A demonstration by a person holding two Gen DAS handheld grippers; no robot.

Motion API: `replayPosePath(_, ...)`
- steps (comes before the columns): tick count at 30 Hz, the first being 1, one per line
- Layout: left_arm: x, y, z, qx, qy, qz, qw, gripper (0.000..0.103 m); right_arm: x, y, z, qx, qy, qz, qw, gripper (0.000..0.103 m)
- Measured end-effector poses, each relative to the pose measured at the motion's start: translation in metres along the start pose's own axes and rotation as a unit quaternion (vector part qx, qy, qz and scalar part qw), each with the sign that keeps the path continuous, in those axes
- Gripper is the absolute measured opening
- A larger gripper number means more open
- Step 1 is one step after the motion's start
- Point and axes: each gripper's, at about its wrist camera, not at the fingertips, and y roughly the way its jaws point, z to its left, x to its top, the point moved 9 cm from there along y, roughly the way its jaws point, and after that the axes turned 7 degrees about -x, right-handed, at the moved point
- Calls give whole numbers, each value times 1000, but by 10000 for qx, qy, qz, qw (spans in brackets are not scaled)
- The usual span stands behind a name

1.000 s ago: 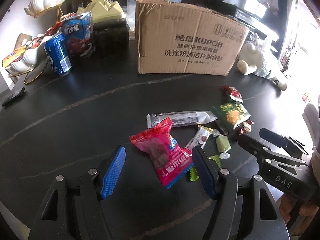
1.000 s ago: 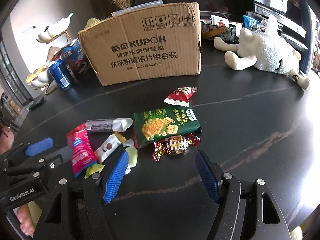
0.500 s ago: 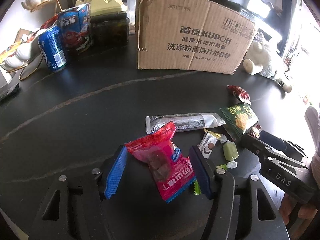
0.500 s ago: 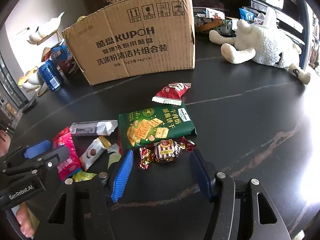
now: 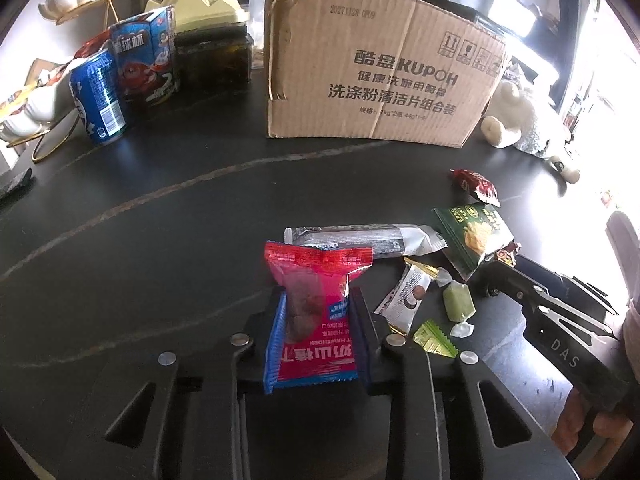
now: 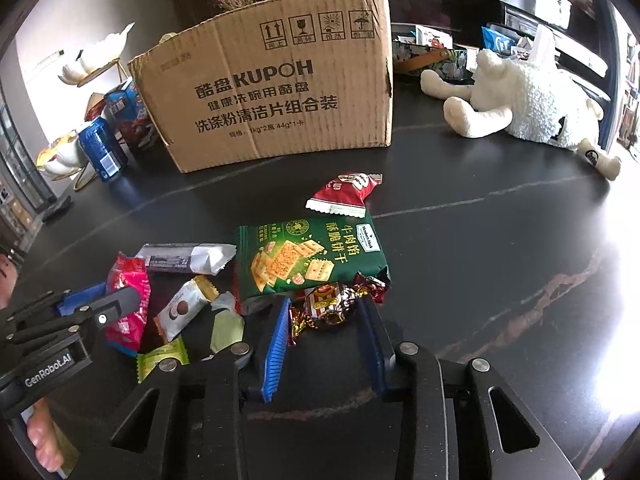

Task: Organize snacks
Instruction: 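Close right gripper on gold-wrapped candy and lift it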

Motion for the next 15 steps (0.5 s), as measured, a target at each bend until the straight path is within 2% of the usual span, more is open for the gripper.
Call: replayPosePath(15,3,-28,-15,-86,122,-189,9997,29,-3,-23,8,223,48,-111,9997,31)
